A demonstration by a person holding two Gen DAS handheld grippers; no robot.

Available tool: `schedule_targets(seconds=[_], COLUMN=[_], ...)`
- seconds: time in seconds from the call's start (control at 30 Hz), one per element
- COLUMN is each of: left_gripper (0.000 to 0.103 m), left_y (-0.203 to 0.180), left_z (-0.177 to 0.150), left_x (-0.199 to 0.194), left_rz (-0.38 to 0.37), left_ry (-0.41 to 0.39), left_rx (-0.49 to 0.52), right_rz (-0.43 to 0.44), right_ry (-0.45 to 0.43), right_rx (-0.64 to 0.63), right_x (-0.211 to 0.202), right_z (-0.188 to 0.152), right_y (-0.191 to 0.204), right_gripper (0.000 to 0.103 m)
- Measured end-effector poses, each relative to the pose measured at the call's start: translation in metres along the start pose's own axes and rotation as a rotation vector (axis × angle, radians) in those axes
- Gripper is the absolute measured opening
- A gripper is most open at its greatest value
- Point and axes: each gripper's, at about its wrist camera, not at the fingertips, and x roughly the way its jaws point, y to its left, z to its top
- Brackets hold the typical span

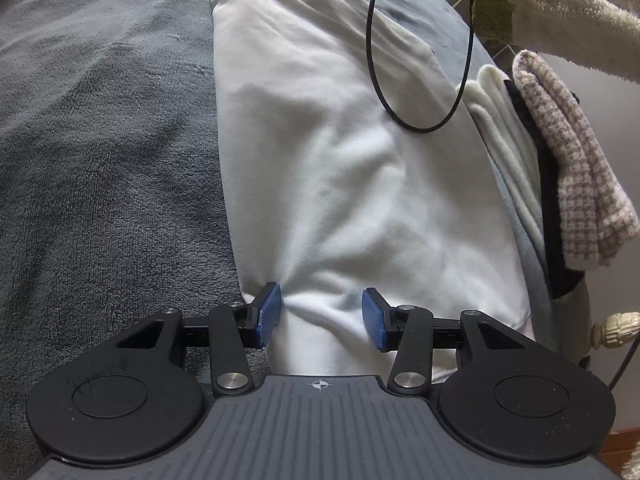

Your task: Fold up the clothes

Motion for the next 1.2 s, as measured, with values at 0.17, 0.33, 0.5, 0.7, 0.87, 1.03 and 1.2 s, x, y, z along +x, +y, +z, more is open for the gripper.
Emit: schedule_targets(seconds=[0.17,0.33,0.5,0.7,0.87,1.03,1.2], left_gripper=[0.045,0.045,0.045,0.046,0.047,0.047,0.047], left_y=[-0.002,0.002,0.004,-0.004,-0.002,-0.001,0.000], left_z=[0.002,-0.005,-0.008,-0.006,-0.006,-0.008,-0.010], left_x=[0.003,-0.005,-0.008,-0.002,-0.002,-0.004,-0.005], left_rz=[-0.004,-0.005,0.000,0.005,0.001,-0.001,0.000], left_ry=[0.000,-0.001,-0.003,-0.005,-0.008,-0.009,-0.017], left_rx=[0.007,0.013,0.016,0.005,-0.017,-0.018,-0.007], right_rz=[-0.041,-0.088,-0.121,-0.143,0.088,0.207,0.196], right_ry=[-0.069,-0.089,-0.052,-0.094,-0.141,-0.032,-0.026], right_rx=[0.045,0.112,0.095,0.115,0.099,0.101,0.298], right_x=[-0.016,-0.016,0.003,-0.022,-0.052,-0.007,0.035], right_z=[-0.006,-0.011,-0.013,-0.009,0.007,0.021,0.023], right_y=[-0.002,-0.012,-0.010,-0.017,-0.005,0.017,-0.009], right_gripper=[0.003,0.003,0.006,0.032,0.032,0.027,0.007])
